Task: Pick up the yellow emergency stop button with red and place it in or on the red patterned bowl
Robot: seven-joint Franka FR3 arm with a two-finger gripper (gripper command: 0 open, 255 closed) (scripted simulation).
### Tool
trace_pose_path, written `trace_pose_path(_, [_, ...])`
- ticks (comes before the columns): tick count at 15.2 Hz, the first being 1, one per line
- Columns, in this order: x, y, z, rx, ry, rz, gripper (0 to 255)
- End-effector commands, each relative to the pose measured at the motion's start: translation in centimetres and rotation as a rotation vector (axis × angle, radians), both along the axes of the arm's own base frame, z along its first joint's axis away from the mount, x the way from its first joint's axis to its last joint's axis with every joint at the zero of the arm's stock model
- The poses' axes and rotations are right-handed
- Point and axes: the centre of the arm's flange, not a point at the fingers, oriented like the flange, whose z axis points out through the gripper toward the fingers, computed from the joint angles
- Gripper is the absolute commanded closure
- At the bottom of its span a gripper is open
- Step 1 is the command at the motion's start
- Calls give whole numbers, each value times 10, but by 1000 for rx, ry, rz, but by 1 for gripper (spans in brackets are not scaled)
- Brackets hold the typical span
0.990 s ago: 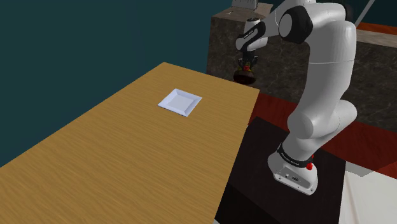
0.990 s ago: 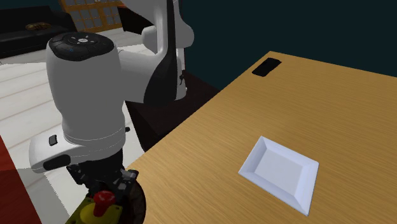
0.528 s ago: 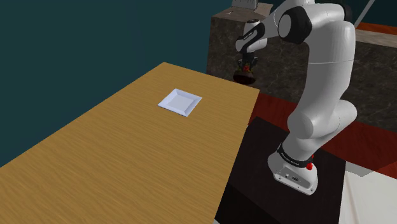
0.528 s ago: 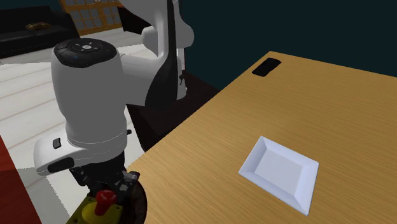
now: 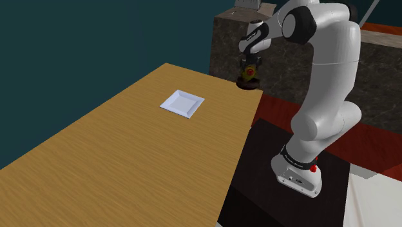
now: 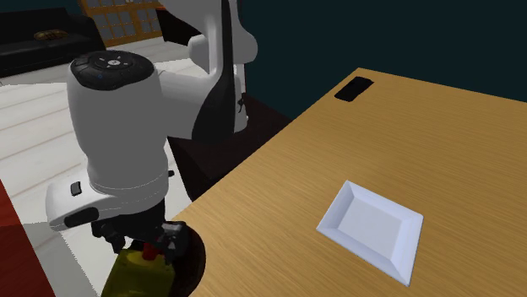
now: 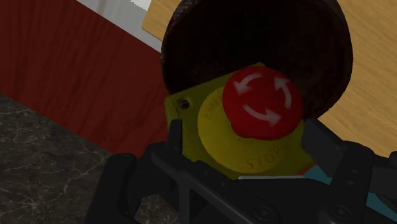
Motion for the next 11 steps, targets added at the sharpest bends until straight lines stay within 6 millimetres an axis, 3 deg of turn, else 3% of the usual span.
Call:
trace_pose_path(1, [2,4,19,0,0,0,0])
trace_pose_path(3, [3,9,42,0,0,0,0])
trace_pose_path(11, [3,9,42,0,0,0,0])
